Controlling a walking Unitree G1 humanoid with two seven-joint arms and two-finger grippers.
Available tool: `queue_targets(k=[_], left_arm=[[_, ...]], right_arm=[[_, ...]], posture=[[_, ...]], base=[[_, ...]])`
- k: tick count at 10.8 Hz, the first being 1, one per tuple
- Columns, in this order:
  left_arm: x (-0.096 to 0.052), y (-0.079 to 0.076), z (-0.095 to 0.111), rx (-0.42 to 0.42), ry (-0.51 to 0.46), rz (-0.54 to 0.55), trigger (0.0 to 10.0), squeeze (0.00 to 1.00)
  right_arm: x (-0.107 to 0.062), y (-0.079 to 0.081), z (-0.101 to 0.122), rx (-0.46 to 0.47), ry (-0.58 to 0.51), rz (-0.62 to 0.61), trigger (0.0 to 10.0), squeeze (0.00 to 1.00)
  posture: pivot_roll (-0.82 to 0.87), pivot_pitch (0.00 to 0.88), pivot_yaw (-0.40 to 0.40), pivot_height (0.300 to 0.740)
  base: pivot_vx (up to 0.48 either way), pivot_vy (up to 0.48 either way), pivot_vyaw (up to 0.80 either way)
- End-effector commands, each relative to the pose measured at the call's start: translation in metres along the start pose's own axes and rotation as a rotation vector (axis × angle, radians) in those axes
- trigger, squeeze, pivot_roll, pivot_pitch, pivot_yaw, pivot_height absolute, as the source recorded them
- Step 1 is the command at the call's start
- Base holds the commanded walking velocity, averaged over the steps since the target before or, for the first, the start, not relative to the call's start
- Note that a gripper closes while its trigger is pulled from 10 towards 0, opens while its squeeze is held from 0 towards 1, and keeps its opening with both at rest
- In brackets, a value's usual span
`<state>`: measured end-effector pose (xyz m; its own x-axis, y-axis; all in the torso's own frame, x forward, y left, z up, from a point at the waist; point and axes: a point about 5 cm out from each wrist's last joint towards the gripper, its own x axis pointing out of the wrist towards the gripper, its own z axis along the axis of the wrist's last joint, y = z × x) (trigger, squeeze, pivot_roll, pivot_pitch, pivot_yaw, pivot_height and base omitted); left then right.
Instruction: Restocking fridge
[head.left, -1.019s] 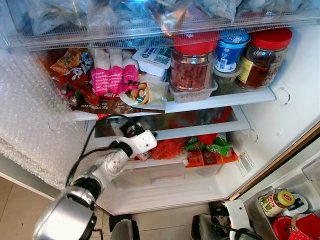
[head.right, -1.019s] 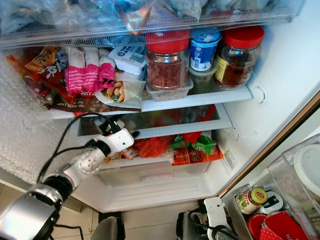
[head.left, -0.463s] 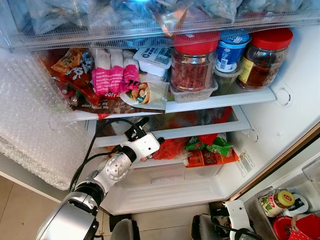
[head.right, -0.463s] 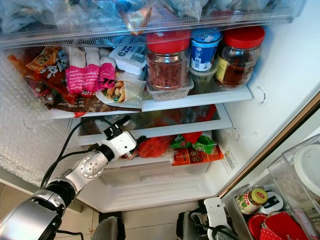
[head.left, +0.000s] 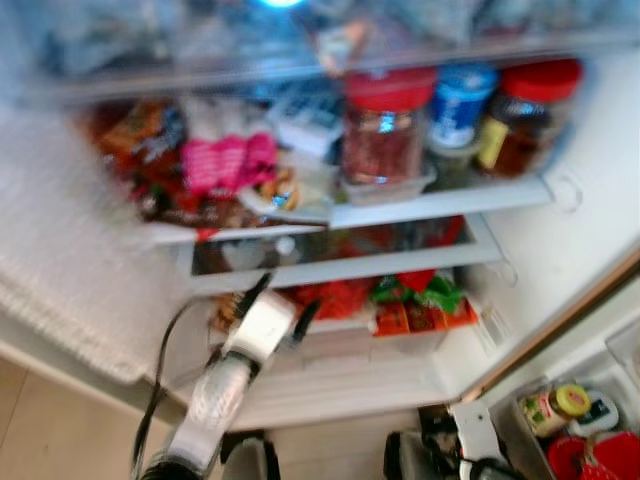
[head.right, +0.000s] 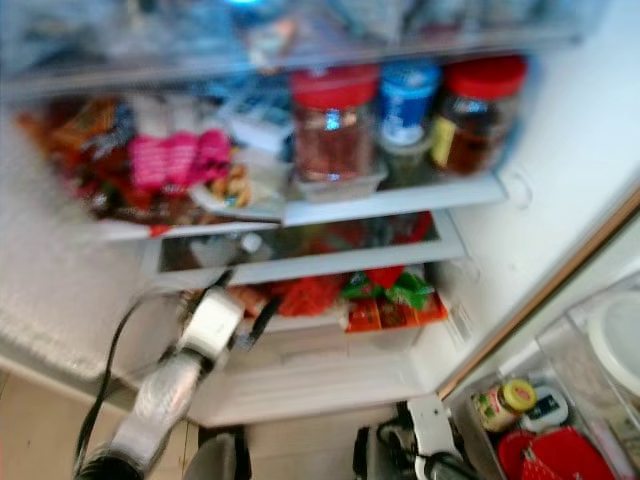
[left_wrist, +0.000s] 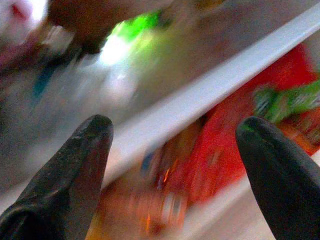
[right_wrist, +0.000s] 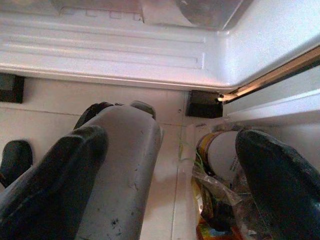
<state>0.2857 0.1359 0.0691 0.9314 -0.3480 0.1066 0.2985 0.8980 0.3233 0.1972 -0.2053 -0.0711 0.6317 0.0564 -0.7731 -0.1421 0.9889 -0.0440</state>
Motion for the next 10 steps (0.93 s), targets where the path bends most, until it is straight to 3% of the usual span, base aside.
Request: queue_targets(k=[1, 3, 4, 10], left_arm=[[0.005, 0.008, 0.015, 0.007, -0.065, 0.047, 10.0, 0.00], [-0.002, 0.011, 0.018, -0.013, -0.058, 0.093, 10.0, 0.00], [-0.064, 0.051, -0.025, -0.167, 0.310, 0.415, 10.0, 0.00], [-0.066, 0.054, -0.030, -0.178, 0.329, 0.432, 10.0, 0.00]], right_arm=[[-0.010, 0.004, -0.044, -0.010, 0.176, 0.012, 10.0, 0.00], [-0.010, 0.003, -0.045, -0.019, 0.180, 0.010, 10.0, 0.00], [-0.011, -0.003, -0.043, -0.030, 0.178, 0.018, 10.0, 0.00], [-0.011, -0.003, -0.043, -0.028, 0.178, 0.019, 10.0, 0.00]], posture=[[0.01, 0.101, 0.024, 0.621], [0.01, 0.085, 0.015, 0.621], [0.05, 0.149, -0.009, 0.621], [0.05, 0.149, -0.008, 0.621]], base=[[0.000, 0.000, 0.00], [0.000, 0.000, 0.00], [-0.277, 0.000, 0.00], [-0.277, 0.000, 0.00]])
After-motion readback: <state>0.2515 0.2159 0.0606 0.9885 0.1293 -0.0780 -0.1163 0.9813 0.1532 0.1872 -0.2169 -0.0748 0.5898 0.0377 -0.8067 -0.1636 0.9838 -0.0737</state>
